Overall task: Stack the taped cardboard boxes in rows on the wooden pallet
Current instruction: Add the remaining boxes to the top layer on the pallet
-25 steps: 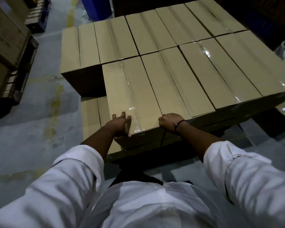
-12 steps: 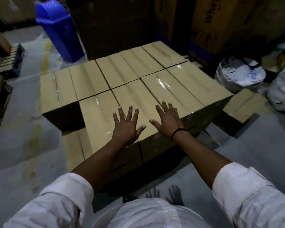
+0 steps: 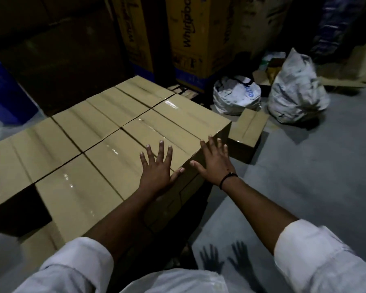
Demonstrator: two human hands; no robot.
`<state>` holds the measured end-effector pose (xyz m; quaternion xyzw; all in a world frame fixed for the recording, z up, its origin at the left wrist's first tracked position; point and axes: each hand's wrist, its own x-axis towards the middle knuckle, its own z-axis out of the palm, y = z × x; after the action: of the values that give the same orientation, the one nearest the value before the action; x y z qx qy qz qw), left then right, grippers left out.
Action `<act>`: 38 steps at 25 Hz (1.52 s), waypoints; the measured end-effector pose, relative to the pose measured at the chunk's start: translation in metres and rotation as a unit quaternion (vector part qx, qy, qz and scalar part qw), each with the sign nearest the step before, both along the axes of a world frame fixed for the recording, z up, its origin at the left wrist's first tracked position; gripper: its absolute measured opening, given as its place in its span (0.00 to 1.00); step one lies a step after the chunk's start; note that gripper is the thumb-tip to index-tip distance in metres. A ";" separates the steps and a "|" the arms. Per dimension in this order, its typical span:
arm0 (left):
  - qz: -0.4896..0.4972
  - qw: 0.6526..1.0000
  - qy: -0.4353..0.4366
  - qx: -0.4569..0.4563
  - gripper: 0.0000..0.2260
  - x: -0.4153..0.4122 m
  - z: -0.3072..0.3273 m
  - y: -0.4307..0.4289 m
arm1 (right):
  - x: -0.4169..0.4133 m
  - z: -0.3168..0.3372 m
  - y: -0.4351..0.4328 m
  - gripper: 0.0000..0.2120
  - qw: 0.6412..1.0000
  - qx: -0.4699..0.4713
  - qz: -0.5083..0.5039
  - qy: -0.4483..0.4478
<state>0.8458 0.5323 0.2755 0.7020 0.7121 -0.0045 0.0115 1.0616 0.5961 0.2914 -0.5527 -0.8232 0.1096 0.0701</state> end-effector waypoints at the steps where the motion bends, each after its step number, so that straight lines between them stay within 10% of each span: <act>1: -0.008 1.000 0.000 -0.001 0.42 0.003 -0.002 0.016 | 0.003 -0.003 0.011 0.41 1.000 0.000 -0.011 0.001; 21: -0.185 0.979 -0.063 -0.060 0.43 0.112 -0.029 0.333 | 0.100 -0.055 0.249 0.41 0.970 -0.052 -0.232 0.055; 38: -0.117 0.982 -0.079 -0.128 0.40 0.308 -0.067 0.609 | 0.312 -0.099 0.533 0.39 0.960 -0.133 -0.235 0.070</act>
<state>1.1537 1.1412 0.2090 0.7716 0.6151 -0.0418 0.1567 1.3732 1.1292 0.1922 -0.7260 -0.6409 0.2372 0.0775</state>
